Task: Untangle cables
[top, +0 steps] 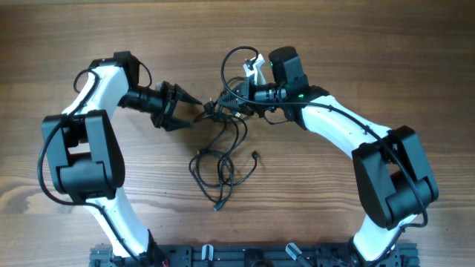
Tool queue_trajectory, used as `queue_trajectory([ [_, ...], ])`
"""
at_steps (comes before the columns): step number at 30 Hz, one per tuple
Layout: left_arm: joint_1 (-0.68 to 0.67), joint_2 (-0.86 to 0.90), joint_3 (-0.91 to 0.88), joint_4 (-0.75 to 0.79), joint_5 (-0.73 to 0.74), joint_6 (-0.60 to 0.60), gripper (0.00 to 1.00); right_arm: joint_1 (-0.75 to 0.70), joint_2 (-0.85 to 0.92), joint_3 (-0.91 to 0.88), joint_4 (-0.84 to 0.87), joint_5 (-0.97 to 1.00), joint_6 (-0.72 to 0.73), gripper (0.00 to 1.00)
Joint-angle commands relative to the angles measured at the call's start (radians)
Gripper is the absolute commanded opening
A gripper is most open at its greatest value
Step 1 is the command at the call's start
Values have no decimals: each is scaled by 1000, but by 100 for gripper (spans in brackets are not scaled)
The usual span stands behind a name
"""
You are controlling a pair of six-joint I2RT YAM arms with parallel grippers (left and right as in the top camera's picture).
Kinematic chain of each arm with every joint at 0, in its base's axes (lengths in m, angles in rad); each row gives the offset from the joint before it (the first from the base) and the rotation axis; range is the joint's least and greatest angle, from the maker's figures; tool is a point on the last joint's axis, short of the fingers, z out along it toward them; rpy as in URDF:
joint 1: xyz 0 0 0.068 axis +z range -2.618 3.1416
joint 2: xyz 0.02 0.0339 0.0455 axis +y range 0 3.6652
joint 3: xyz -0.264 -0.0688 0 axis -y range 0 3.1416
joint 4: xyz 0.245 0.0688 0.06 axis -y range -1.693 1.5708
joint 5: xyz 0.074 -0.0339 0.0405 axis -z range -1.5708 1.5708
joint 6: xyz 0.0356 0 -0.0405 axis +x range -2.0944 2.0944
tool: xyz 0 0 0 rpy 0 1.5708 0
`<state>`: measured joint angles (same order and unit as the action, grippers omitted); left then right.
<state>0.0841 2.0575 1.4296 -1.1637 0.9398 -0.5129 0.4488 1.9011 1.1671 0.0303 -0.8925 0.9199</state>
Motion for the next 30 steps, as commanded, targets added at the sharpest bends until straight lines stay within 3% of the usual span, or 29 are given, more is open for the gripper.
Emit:
queue_trajectory([
  [1, -2, 9, -1, -69, 48, 0, 69, 2, -20, 3, 10, 6, 0, 4],
  [14, -29, 9, -1, -122, 43, -27, 70, 2, -20, 3, 10, 3, 18, 4],
  [23, -68, 9, -1, 69, -44, -251, 69, 2, -20, 3, 88, -106, 79, 4],
  [30, -95, 9, -1, 162, -55, -304, 64, 2, -20, 3, 92, -114, 93, 4],
])
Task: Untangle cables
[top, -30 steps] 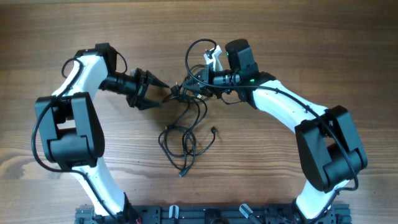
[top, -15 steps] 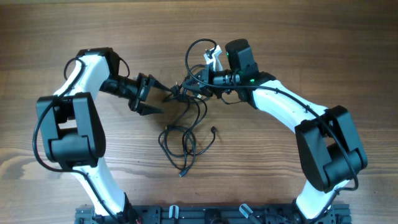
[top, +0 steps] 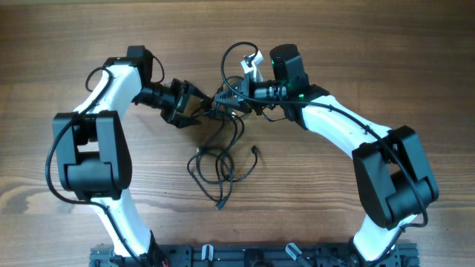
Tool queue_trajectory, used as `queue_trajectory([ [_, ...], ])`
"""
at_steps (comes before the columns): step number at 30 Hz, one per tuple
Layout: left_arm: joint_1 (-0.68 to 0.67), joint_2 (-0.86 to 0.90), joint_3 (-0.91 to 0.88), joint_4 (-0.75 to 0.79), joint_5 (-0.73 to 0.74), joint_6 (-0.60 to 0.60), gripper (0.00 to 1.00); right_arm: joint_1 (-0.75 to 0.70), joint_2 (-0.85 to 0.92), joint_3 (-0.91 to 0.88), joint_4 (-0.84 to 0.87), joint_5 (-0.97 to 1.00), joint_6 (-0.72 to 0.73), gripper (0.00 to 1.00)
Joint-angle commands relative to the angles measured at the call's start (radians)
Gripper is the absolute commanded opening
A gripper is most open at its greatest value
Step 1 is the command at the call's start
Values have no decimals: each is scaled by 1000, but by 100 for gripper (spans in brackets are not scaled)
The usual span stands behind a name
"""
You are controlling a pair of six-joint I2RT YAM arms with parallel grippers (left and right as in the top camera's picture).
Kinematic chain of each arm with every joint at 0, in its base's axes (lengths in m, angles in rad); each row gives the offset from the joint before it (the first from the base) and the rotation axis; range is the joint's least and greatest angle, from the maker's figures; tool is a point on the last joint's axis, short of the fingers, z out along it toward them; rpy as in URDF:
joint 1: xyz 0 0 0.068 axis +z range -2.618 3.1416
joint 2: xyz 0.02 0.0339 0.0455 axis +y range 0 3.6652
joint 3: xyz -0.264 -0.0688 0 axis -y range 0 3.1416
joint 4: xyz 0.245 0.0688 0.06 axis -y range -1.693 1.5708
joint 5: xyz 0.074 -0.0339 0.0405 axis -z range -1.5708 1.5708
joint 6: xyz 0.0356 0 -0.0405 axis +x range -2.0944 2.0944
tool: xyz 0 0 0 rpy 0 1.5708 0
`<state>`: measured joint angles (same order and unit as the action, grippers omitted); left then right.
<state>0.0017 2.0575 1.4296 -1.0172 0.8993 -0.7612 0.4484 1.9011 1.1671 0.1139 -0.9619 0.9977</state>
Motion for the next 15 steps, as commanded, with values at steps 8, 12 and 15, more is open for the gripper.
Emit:
queue_trajectory([
  [8, -13, 9, -1, 37, -9, -63, 54, 3, -20, 3, 8, -44, 11, 4],
  [12, -13, 9, -1, -5, 65, -63, 56, 3, -20, 3, 5, -41, 0, 4],
  [15, -12, 9, -1, -12, 108, -63, 56, 3, -20, 3, 5, -40, -3, 4],
])
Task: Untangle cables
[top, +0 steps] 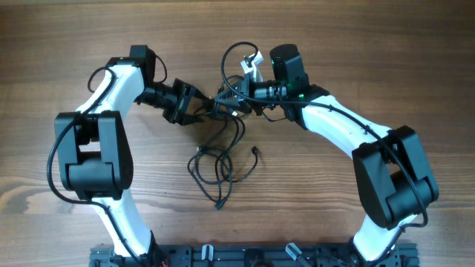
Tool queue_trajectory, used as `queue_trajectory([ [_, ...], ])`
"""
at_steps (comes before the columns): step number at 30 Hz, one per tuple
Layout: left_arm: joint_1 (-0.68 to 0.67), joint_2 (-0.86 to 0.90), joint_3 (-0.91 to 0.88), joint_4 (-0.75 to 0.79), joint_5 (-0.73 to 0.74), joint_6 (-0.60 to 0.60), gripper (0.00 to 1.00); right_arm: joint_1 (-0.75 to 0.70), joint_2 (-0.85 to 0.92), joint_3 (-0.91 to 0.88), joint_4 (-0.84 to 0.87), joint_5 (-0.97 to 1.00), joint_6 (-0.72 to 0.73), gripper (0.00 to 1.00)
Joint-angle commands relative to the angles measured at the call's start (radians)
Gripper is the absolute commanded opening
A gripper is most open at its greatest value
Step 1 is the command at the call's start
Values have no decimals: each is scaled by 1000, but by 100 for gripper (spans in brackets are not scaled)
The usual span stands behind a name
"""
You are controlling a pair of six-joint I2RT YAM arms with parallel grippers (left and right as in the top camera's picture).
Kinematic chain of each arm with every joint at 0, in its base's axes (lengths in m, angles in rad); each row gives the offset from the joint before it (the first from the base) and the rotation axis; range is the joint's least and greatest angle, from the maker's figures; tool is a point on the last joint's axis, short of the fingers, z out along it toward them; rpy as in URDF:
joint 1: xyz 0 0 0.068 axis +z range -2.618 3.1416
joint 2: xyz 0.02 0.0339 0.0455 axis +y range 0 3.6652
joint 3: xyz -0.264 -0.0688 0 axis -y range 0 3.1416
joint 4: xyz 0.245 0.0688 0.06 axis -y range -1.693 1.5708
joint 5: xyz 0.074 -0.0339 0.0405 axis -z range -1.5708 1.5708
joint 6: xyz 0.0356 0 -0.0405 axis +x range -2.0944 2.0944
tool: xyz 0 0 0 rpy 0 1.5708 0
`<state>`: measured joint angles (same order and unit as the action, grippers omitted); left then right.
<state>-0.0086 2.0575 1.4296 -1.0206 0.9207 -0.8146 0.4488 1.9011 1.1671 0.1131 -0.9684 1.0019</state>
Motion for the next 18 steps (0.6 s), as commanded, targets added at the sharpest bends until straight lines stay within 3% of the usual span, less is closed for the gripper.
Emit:
queue_trajectory([
  [1, -2, 9, -1, -9, 100, -9, 56, 2, -20, 3, 6, -33, -8, 4],
  [6, -2, 9, -1, -34, 110, -9, 53, 2, -20, 3, 6, -27, -7, 4],
  [9, -2, 9, -1, -18, 100, -9, 45, 2, -20, 3, 6, -27, -7, 4],
  [14, -2, 9, -1, 45, 100, -9, 22, 2, -20, 3, 6, -27, -6, 4],
  [18, -2, 9, -1, 50, 100, -9, 18, 2, -20, 3, 5, -28, -4, 4],
])
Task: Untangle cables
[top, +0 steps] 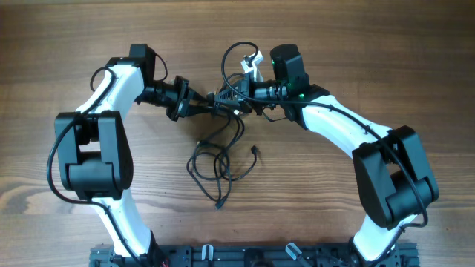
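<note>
A tangle of black cables point(220, 162) lies on the wooden table in the overhead view. One strand runs up to a knot between the two grippers. A further loop point(231, 53) arcs behind the right gripper, beside a white connector point(254, 65). My right gripper point(228, 99) is shut on the cable bundle at the knot. My left gripper point(206, 108) faces it from the left, its fingers drawn together on a black strand right next to the knot. A loose plug end point(254, 153) rests to the right of the tangle.
A black rail point(245, 256) with the arm bases runs along the table's front edge. Bare wooden table point(371, 59) surrounds the cables on all sides.
My left gripper's fingers, spread around the strand beside the knot 0.6 s ago, have drawn together on it. The right gripper and the tangle have not moved.
My left gripper stood open left of the knot while the right gripper held the bundle. The left one then stood closer and turned, fingers spread around a strand at the knot. Now it is shut on that strand; the right one has stayed put.
</note>
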Tool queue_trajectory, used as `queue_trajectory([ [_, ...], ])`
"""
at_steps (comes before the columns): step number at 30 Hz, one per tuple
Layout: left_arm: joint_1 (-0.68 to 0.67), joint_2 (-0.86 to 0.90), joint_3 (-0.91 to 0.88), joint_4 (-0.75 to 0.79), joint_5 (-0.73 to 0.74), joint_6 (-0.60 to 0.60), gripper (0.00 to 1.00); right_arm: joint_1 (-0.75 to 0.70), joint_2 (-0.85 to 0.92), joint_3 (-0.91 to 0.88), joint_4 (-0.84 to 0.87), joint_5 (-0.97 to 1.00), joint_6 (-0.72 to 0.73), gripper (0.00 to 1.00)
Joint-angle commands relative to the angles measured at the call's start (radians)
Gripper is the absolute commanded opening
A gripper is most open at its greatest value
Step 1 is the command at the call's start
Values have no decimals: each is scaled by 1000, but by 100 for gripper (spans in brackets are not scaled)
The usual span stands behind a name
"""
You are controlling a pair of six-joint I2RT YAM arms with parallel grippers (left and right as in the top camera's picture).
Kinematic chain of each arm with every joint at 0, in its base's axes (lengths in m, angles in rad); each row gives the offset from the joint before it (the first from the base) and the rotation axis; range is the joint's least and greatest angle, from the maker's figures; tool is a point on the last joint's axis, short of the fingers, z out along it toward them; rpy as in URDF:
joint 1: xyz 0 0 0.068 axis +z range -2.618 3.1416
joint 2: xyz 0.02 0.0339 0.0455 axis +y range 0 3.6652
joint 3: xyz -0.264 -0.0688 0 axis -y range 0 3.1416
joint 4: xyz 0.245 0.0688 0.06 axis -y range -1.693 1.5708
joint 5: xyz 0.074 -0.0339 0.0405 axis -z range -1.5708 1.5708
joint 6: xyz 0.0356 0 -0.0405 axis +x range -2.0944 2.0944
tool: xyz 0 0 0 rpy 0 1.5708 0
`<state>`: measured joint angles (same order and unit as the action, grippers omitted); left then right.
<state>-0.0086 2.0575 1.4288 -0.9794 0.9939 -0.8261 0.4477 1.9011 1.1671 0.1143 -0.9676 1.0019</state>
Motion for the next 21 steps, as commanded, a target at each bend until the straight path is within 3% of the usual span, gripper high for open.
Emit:
queue_trajectory([
  [1, -2, 9, 0, 13, 26, 3, 16, 3, -20, 3, 4, -32, -4, 4],
  [4, -2, 9, 0, 32, 26, 3, 4, 3, -20, 3, 4, -35, -4, 4],
  [13, -2, 9, 0, 126, -12, 10, 4, 3, -20, 3, 4, -99, -2, 4],
  [21, 1, 9, 0, 188, -218, 10, 4, 3, -20, 3, 0, -247, -62, 5],
])
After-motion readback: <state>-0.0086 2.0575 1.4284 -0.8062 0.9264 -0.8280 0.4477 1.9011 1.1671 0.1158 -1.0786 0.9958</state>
